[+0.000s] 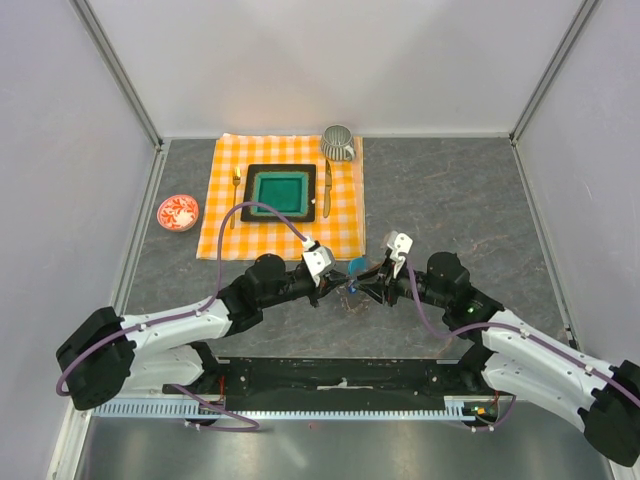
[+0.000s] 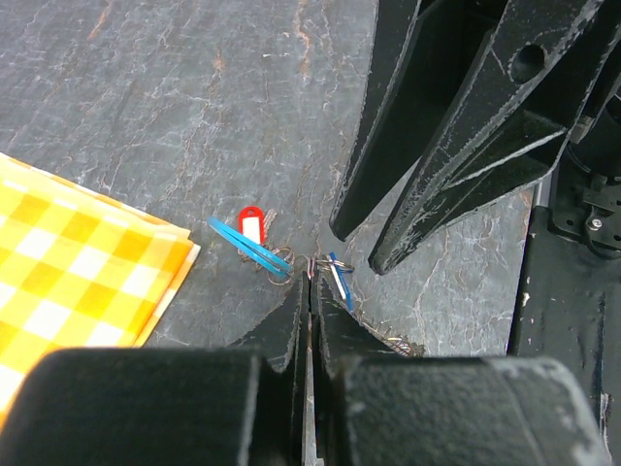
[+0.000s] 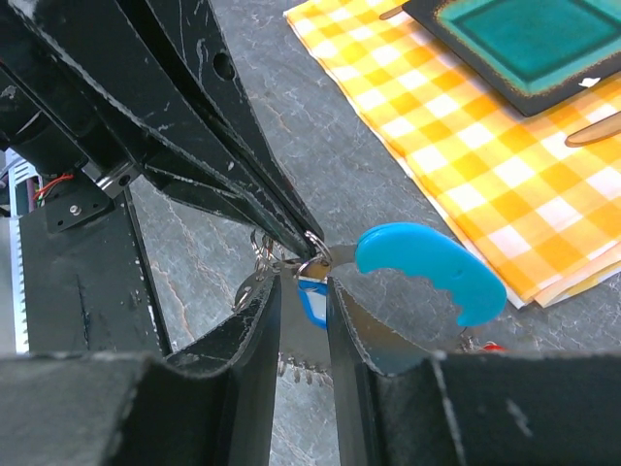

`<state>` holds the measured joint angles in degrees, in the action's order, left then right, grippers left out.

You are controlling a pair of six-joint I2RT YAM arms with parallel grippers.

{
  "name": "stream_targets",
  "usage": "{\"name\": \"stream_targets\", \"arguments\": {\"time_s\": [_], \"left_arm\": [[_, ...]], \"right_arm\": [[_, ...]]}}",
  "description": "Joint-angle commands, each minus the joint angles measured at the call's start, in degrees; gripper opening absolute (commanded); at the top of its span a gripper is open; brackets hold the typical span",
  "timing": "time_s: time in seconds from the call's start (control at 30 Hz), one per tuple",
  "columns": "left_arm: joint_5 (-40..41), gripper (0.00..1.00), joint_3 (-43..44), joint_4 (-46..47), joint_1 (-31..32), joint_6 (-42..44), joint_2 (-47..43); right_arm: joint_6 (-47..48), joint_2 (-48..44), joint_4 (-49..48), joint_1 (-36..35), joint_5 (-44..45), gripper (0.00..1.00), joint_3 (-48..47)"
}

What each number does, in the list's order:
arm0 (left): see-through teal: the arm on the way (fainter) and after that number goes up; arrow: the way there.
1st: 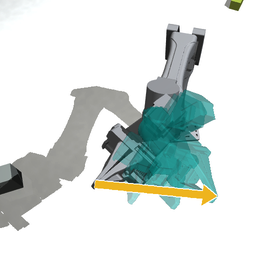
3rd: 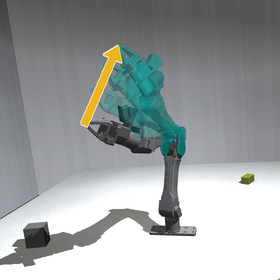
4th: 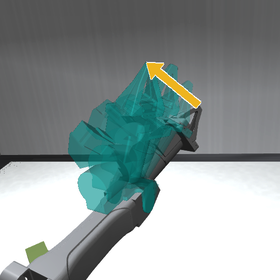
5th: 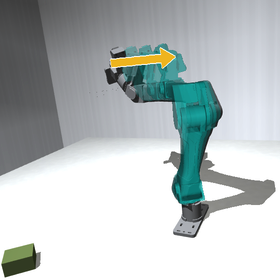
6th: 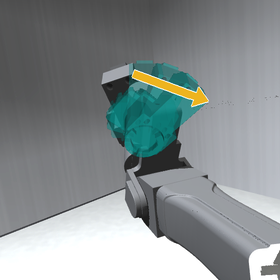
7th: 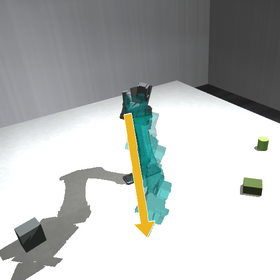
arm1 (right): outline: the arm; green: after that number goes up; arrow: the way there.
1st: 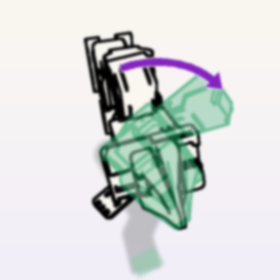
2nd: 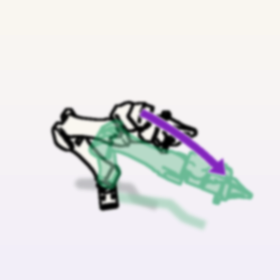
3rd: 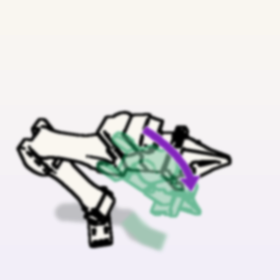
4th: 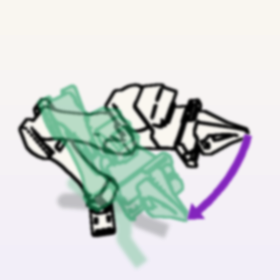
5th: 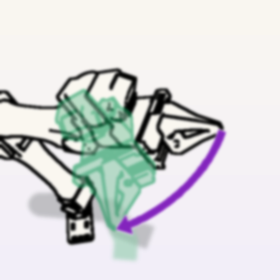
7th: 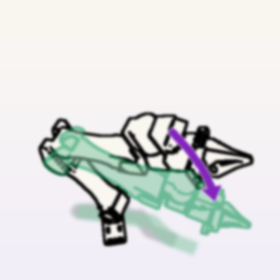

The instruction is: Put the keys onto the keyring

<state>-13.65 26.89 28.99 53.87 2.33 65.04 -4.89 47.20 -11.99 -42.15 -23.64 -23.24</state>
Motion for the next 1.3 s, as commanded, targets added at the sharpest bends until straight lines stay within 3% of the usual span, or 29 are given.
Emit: {"name": "stream_targets", "arguments": {"time_s": [0.0, 0.43, 0.53, 0.7, 0.87, 1.27], "left_arm": [[0.5, 0.02, 1.5, 3.6, 0.2, -1.8, -1.8], [0.7, 0.02, 2.8, 1.9, 0.2, -1.8, -2.4], [0.7, 0.02, 2.9, 1.8, 0.2, -1.9, -2.6], [2.2, 0.02, 2.5, 1.9, 0.3, -3.4, -3.9], [3.9, 0.02, 0.5, 5.6, 0.3, -4.5, -5.4], [-0.8, 0.02, -1.8, 16.9, 0.2, -6.4, -3.4]], "right_arm": [[-1.1, 0.8, -2.5, 0.1, 0.5, 0.33, -3.0], [-2.2, 4.5, -5.0, 0.1, -1.3, 0.31, -4.0], [-2.3, 4.8, -4.8, 0.1, -0.7, 0.25, -4.1], [-1.6, 3.6, -2.4, 0.0, 0.9, 0.0, -4.2], [-2.2, 2.0, -1.7, 0.1, -0.5, 0.0, -2.5], [-7.1, 5.6, -11.6, 0.1, -7.8, 0.0, 0.1]]}}
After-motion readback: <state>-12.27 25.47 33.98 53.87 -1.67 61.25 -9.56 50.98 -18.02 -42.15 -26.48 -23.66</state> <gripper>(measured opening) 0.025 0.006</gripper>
